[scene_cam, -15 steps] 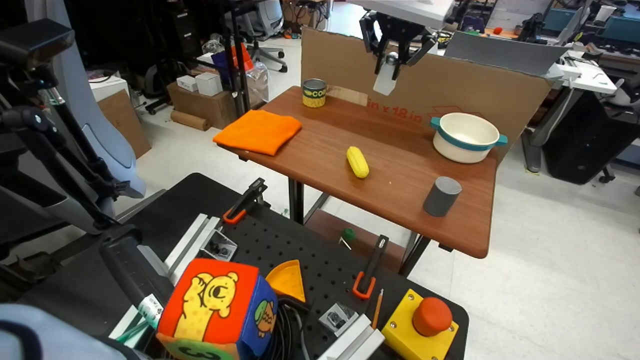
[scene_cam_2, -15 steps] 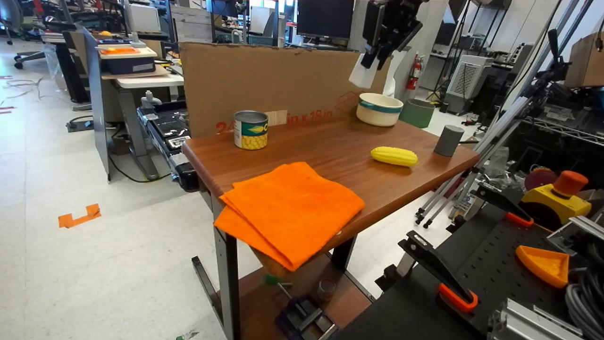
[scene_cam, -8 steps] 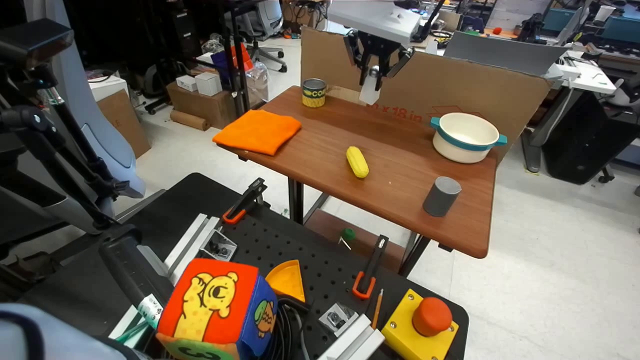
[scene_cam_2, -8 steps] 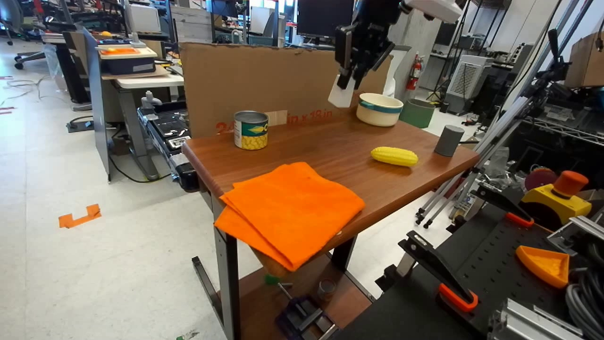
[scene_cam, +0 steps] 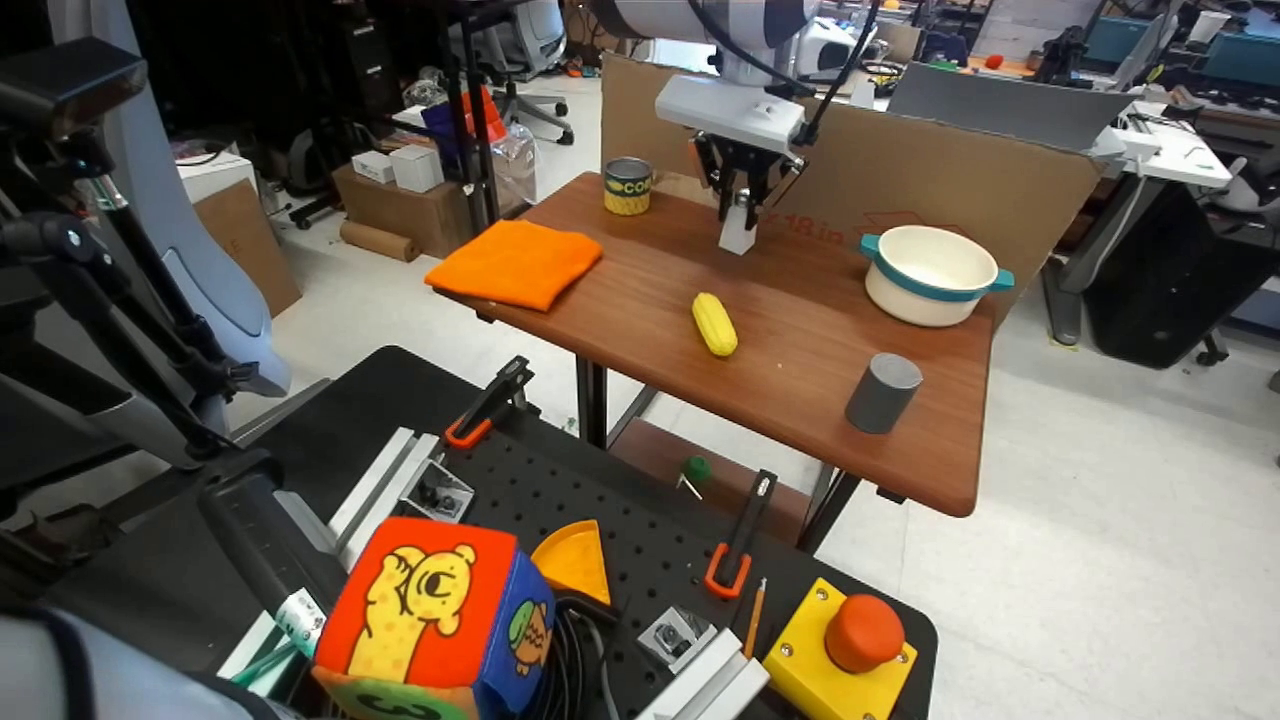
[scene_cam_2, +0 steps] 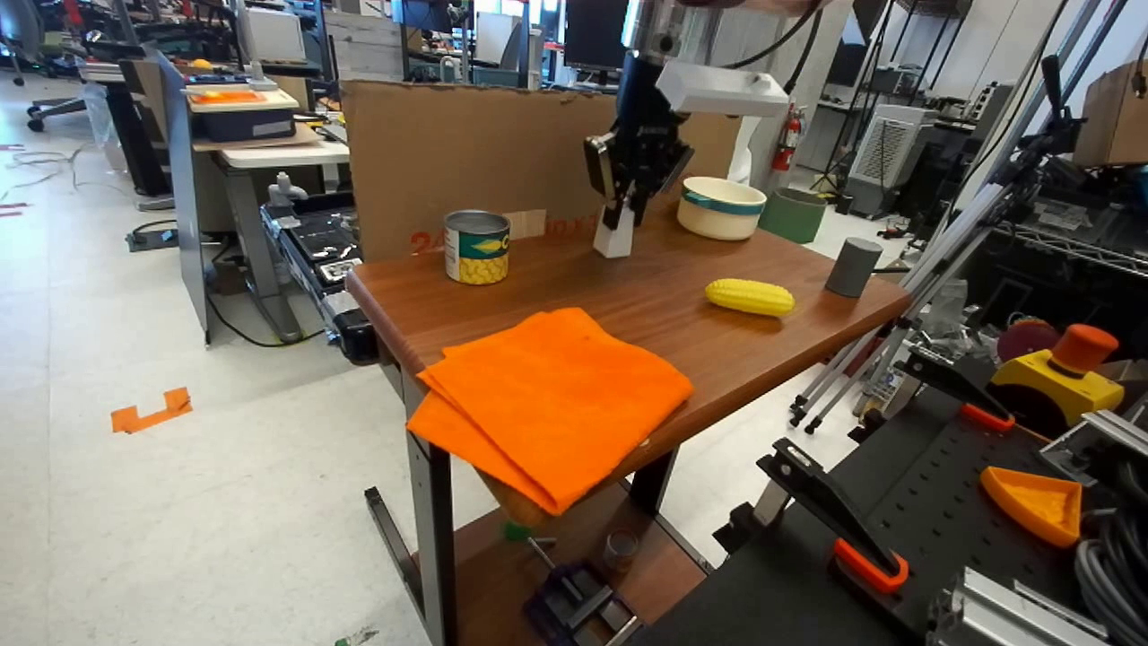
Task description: Pick up the white salt cellar from the bowl and put it on the table.
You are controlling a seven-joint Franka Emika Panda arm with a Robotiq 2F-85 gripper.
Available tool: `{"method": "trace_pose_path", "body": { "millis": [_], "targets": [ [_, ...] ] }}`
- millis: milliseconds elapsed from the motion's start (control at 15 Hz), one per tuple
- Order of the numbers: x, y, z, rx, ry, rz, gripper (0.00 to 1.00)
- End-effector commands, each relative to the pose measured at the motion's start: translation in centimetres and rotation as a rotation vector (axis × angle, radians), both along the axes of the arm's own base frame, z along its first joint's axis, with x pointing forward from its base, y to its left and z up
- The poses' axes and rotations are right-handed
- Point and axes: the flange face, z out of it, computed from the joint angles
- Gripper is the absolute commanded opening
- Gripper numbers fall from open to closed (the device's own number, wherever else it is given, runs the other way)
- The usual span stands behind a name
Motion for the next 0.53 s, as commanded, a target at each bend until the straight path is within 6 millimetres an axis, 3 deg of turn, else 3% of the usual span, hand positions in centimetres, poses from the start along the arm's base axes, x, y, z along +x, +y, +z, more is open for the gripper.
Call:
{"method": "trace_pose_path", "body": {
  "millis": [0, 133, 267, 467],
  "targets": [
    [1.5, 1.0, -0.1, -0.047, 0.017, -0.012, 0.68],
    [0.8, 1.6, 0.9, -0.055, 0.02, -0.002, 0.71],
    [-0.5, 2.3, 3.0, -0.042, 0.006, 0.021, 0.83],
    [-4.0, 1.7, 7.7, -0.051, 0.015, -0.02, 0.98]
  ]
}}
